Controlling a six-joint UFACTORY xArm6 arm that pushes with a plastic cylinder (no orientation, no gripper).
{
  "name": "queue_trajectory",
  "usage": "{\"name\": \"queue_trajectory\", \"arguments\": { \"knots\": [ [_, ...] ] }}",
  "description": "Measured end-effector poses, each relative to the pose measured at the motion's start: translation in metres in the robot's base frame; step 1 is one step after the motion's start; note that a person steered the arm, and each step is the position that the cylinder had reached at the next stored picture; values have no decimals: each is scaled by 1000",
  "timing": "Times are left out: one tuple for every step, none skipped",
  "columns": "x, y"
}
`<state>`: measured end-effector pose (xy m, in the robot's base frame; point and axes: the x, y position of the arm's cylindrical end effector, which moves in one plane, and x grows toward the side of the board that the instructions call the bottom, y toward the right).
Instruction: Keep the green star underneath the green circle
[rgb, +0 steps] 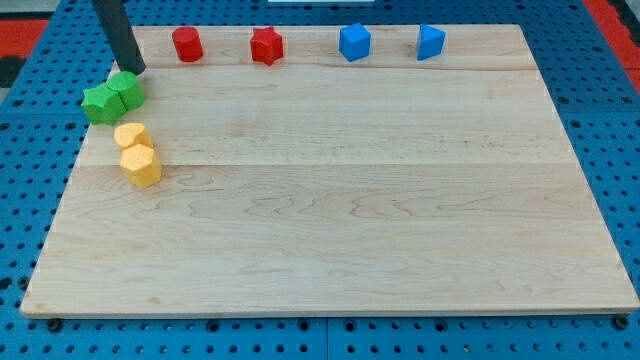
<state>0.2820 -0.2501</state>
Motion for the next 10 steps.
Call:
{"name": "queue_trajectory", "arguments": {
  "knots": [
    [-13,-14],
    [-26,-30],
    [-10,-46],
    [19,-48],
    [29,-54],
    [46,-49],
    [66,-55],
    [71,-45],
    [72,-26],
    [74,-21]
  ]
}}
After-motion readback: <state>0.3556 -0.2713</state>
